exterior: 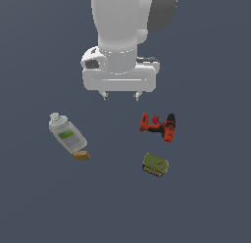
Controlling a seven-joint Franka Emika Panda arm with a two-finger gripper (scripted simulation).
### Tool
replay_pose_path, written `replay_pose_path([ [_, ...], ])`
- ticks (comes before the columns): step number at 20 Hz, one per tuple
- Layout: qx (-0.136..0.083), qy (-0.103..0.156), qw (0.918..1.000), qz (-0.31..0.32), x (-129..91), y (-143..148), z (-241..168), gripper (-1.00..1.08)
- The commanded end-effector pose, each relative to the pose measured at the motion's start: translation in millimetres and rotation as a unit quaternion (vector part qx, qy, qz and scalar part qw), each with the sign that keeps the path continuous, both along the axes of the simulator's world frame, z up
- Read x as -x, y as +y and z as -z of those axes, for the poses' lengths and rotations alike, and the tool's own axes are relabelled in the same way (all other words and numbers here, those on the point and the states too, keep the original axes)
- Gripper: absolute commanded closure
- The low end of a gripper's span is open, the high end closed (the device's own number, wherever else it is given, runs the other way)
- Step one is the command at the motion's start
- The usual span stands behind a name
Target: Pick up a designated object from a clutter of objects.
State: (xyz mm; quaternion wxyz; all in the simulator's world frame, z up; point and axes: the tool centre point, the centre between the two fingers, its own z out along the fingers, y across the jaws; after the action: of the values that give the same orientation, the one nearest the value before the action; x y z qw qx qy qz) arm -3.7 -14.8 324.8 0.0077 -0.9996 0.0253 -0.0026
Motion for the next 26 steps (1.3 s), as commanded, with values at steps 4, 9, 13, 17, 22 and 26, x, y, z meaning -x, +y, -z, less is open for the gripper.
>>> replay_pose_path([
  [4,0.001,-0.001,1.0,0.003,-0.3,-4.1,-0.1,-1.0],
  [9,0.004,-0.005,0.9999,0.01,-0.7,-15.2,-1.0,-1.0],
  [13,0.004,-0.004,0.9999,0.011,-0.9,-11.7,1.1,-1.0],
  [17,0.004,0.0,0.9999,0.015,-2.2,-1.2,10.3,-1.0],
  [22,0.005,0.008,0.9997,0.023,-3.7,23.4,31.1,-1.0],
  [26,0.007,0.018,0.9993,0.033,-3.0,52.3,55.7,-1.0],
])
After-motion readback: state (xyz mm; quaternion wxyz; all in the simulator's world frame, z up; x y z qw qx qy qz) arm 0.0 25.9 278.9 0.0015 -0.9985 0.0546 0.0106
